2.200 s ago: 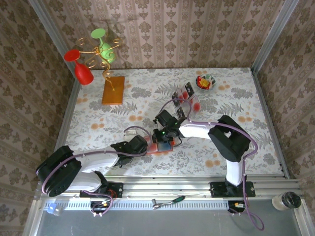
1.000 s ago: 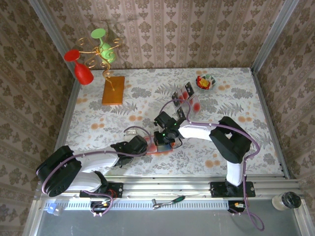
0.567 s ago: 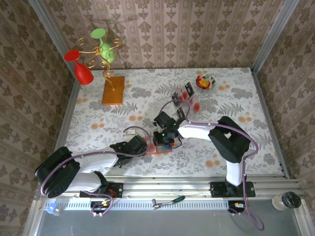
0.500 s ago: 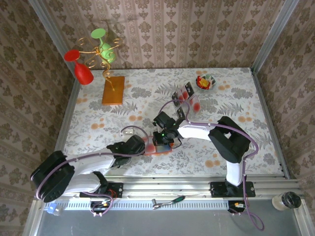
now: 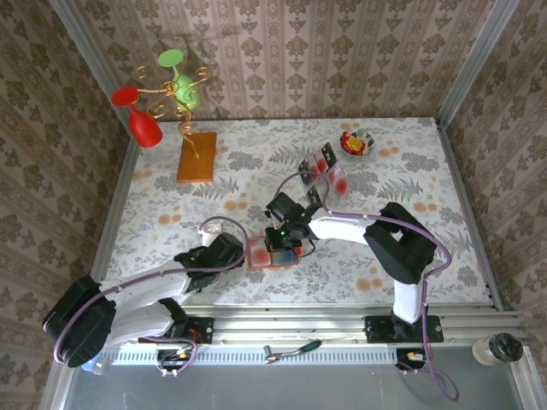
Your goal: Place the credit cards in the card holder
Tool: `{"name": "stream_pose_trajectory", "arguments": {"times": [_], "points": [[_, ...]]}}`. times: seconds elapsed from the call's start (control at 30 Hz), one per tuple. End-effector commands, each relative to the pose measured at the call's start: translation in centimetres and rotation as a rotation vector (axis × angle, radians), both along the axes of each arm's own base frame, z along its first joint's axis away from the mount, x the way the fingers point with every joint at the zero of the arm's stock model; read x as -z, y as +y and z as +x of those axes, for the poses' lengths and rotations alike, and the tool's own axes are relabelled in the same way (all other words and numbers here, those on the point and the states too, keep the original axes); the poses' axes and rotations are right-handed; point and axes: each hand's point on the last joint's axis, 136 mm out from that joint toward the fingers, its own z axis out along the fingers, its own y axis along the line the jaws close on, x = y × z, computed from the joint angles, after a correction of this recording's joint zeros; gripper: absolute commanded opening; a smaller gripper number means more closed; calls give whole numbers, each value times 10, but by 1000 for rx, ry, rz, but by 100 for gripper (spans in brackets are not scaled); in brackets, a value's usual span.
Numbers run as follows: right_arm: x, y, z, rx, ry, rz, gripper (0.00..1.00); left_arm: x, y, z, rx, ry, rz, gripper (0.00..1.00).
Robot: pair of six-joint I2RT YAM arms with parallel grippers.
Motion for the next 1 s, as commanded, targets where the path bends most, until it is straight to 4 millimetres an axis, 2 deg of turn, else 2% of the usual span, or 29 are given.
{"name": "stream_pose_trajectory", "arguments": {"times": [0.0,0.43,0.97], "points": [[-16,0,0,-14,-33,-4,3,9,1,-3,2,32,14,100],[-7,-11,-17,-9,-4,-7,3,18,-8,1,34,59,35,100],[4,3,-30,-37,26,-4,3,23,-9,0,38,70,34,100]]}}
